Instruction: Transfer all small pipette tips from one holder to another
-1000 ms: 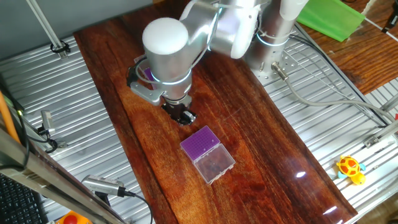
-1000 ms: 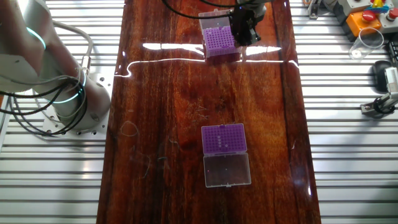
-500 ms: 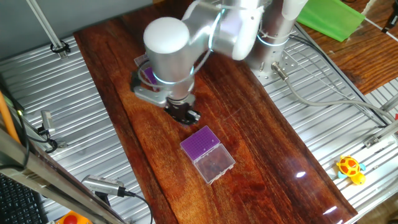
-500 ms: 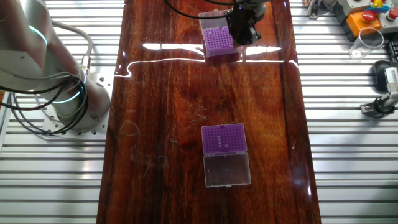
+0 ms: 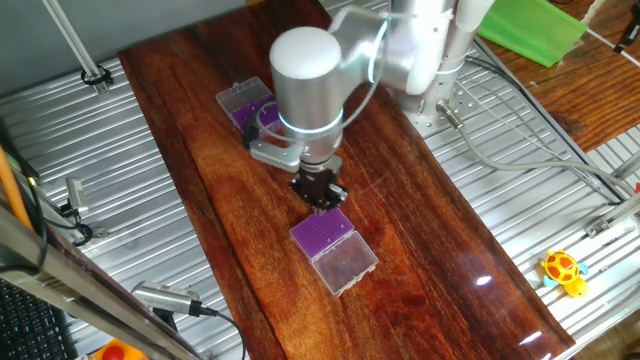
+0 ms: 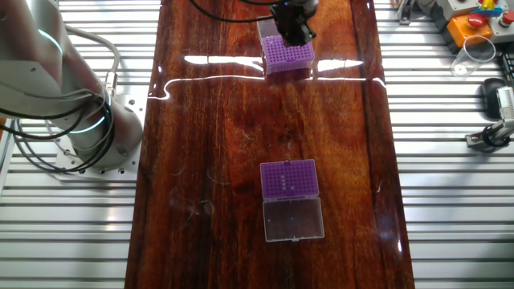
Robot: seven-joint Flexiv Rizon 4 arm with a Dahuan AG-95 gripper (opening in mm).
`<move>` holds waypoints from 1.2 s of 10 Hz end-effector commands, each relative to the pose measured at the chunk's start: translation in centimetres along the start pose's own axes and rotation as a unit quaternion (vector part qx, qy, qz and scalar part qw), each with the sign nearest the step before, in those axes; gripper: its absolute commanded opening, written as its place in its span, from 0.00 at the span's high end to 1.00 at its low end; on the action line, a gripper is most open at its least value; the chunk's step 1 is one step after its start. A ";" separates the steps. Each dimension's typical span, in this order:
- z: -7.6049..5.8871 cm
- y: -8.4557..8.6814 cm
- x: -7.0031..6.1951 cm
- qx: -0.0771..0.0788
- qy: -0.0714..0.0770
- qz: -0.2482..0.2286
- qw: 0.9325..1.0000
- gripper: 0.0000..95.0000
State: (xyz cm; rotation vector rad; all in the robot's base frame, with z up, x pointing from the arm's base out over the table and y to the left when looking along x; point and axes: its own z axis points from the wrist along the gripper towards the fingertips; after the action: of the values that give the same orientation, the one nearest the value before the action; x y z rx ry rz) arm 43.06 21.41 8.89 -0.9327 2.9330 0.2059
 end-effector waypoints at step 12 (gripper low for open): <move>0.3 1.6 -0.2 0.013 0.034 -0.026 0.999 0.80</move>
State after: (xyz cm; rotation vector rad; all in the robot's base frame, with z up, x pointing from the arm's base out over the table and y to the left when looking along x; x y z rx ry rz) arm 42.01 23.25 8.83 -1.0817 2.9514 0.1533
